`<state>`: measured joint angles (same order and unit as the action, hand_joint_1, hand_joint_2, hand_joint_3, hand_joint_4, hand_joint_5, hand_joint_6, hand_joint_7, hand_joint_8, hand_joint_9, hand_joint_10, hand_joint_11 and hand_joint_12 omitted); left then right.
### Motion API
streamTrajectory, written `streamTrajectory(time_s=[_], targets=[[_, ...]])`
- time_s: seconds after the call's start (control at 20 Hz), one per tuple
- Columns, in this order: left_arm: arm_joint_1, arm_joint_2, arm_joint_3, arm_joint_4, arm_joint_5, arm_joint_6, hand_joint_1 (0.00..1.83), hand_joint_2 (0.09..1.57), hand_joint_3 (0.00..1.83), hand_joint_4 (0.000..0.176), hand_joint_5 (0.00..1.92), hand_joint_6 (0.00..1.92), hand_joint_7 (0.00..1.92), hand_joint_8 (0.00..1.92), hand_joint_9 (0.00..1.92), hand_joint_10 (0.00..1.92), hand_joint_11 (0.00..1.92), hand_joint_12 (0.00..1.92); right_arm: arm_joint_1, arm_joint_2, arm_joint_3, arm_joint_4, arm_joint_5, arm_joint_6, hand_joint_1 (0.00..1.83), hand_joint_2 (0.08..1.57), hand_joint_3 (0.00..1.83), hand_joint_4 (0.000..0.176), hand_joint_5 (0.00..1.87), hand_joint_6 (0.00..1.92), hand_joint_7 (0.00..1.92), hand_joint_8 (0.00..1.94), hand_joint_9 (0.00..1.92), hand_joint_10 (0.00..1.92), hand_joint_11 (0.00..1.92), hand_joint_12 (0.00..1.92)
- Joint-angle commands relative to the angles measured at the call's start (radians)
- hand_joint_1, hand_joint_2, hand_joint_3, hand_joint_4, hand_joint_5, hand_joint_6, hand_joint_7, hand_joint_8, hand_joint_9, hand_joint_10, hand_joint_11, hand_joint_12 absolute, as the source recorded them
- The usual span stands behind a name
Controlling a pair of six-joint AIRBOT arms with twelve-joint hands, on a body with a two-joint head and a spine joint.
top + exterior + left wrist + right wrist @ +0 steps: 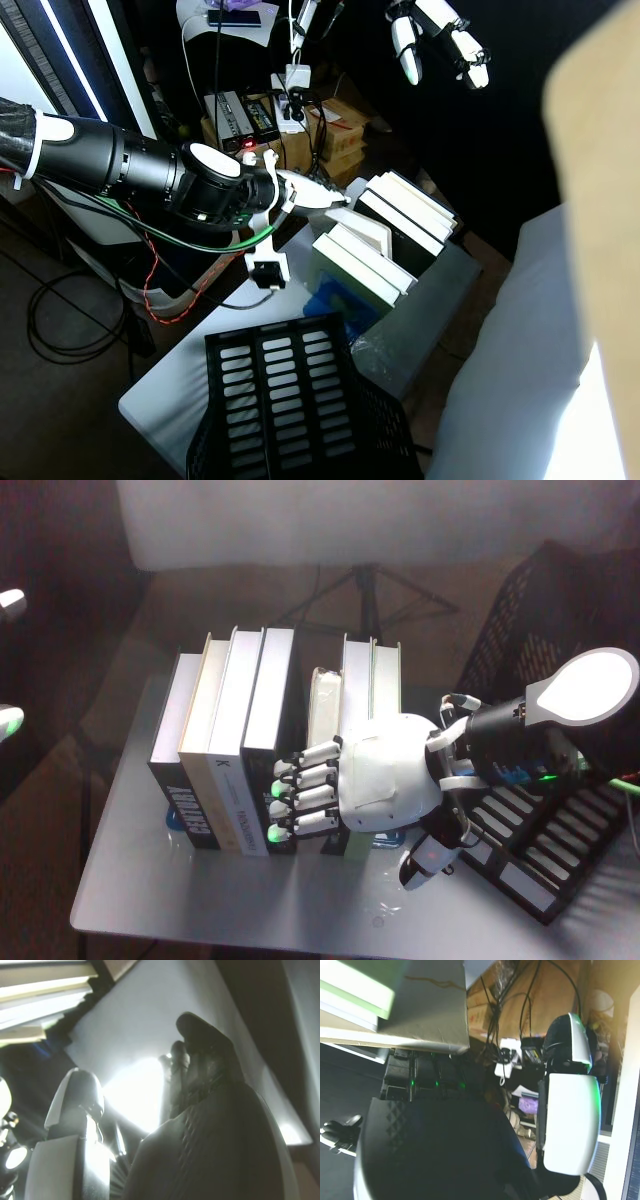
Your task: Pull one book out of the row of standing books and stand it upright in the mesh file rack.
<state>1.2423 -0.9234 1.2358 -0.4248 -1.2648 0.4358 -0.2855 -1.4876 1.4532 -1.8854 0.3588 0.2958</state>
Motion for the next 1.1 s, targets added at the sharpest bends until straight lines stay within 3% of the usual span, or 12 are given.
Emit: streamTrajectory(time_s=[0.0, 0.15, 0.25, 0.3, 0.4, 0.5, 0.55, 0.85, 0.9, 0.95, 1.0, 1.05], targets=[[-0.009, 0.001, 0.010, -0.027, -0.118, -0.005, 0.82, 1.31, 0.00, 0.049, 0.17, 0.00, 0.17, 0.00, 0.00, 0.52, 0.00, 1.87, -0.005, 0.016, 0.013, 0.005, -0.020, 0.013, 0.77, 0.97, 0.00, 0.000, 0.00, 0.00, 0.00, 0.00, 0.00, 0.00, 0.00, 0.00], [-0.009, -0.004, 0.013, -0.027, -0.118, -0.007, 0.84, 1.30, 0.00, 0.041, 0.18, 0.01, 0.13, 0.01, 0.00, 0.40, 0.00, 1.80, 0.006, 0.016, 0.021, 0.005, -0.024, 0.013, 0.78, 0.98, 0.00, 0.000, 0.00, 0.00, 0.00, 0.00, 0.00, 0.00, 0.00, 0.00], [-0.009, -0.008, 0.016, -0.027, -0.116, -0.008, 0.86, 1.30, 0.00, 0.057, 0.18, 0.00, 0.26, 0.02, 0.08, 0.80, 0.28, 1.84, 0.012, 0.016, 0.024, 0.005, -0.025, 0.013, 0.90, 0.96, 0.00, 0.000, 0.00, 0.00, 0.00, 0.00, 0.00, 0.00, 0.00, 0.00], [-0.009, -0.009, 0.017, -0.027, -0.116, -0.010, 0.85, 1.30, 0.00, 0.065, 0.18, 0.00, 0.20, 0.02, 0.00, 0.66, 0.03, 1.88, 0.012, 0.014, 0.028, 0.005, -0.027, 0.013, 0.90, 0.96, 0.00, 0.000, 0.00, 0.00, 0.00, 0.00, 0.00, 0.00, 0.00, 0.00], [-0.009, -0.009, 0.017, -0.027, -0.120, -0.010, 0.85, 1.29, 0.00, 0.046, 0.19, 0.00, 0.16, 0.00, 0.00, 0.39, 0.00, 1.65, 0.012, 0.014, 0.040, 0.005, -0.027, 0.013, 0.89, 0.96, 0.00, 0.000, 0.00, 0.00, 0.00, 0.00, 0.00, 0.00, 0.00, 0.00], [-0.009, -0.009, 0.017, -0.027, -0.120, -0.012, 0.79, 1.31, 0.00, 0.044, 0.19, 0.00, 0.17, 0.00, 0.02, 0.47, 0.00, 1.73, 0.012, 0.002, 0.042, -0.035, -0.038, 0.013, 0.92, 0.96, 0.00, 0.000, 0.00, 0.00, 0.00, 0.00, 0.00, 0.00, 0.00, 0.00], [-0.009, -0.009, 0.017, -0.028, -0.119, -0.012, 0.78, 1.31, 0.00, 0.025, 0.19, 0.00, 0.17, 0.00, 0.00, 0.45, 0.00, 1.69, 0.012, -0.005, 0.042, -0.073, -0.050, 0.013, 0.91, 0.98, 0.00, 0.000, 0.00, 0.00, 0.00, 0.00, 0.00, 0.00, 0.00, 0.00], [-0.009, -0.011, 0.016, -0.028, -0.122, -0.013, 0.75, 1.31, 0.00, 0.038, 0.21, 0.01, 0.22, 0.01, 0.00, 0.54, 0.00, 1.69, 0.012, -0.041, 0.069, -0.225, -0.064, 0.107, 0.93, 1.04, 0.02, 0.000, 0.00, 0.00, 0.02, 0.01, 0.00, 0.00, 0.00, 0.00], [-0.009, -0.011, 0.016, -0.029, -0.124, -0.014, 0.74, 1.32, 0.01, 0.038, 0.20, 0.00, 0.22, 0.01, 0.00, 0.56, 0.00, 1.70, 0.012, -0.048, 0.069, -0.236, -0.066, 0.107, 0.97, 1.09, 0.00, 0.000, 0.13, 0.00, 0.20, 0.00, 0.16, 0.03, 0.00, 0.47], [-0.009, -0.011, 0.016, -0.029, -0.124, -0.015, 0.75, 1.32, 0.01, 0.037, 0.20, 0.00, 0.23, 0.01, 0.00, 0.56, 0.00, 1.70, 0.008, -0.055, 0.068, -0.256, -0.076, 0.107, 1.07, 1.08, 0.00, 0.000, 0.35, 0.07, 0.44, 0.06, 0.38, 0.13, 0.00, 1.14], [-0.009, -0.011, 0.016, -0.029, -0.124, -0.015, 0.74, 1.33, 0.01, 0.032, 0.20, 0.00, 0.23, 0.00, 0.00, 0.58, 0.00, 1.72, 0.001, -0.064, 0.069, -0.281, -0.090, 0.107, 1.15, 1.09, 0.00, 0.000, 0.65, 0.23, 0.78, 0.12, 0.61, 0.50, 0.16, 1.61], [-0.009, -0.011, 0.016, -0.029, -0.126, -0.017, 0.72, 1.33, 0.01, 0.034, 0.20, 0.00, 0.24, 0.00, 0.00, 0.65, 0.00, 1.76, -0.010, -0.075, 0.072, -0.295, -0.107, 0.107, 1.15, 1.12, 0.01, 0.000, 0.72, 0.30, 0.86, 0.15, 0.64, 0.72, 0.26, 1.67]])
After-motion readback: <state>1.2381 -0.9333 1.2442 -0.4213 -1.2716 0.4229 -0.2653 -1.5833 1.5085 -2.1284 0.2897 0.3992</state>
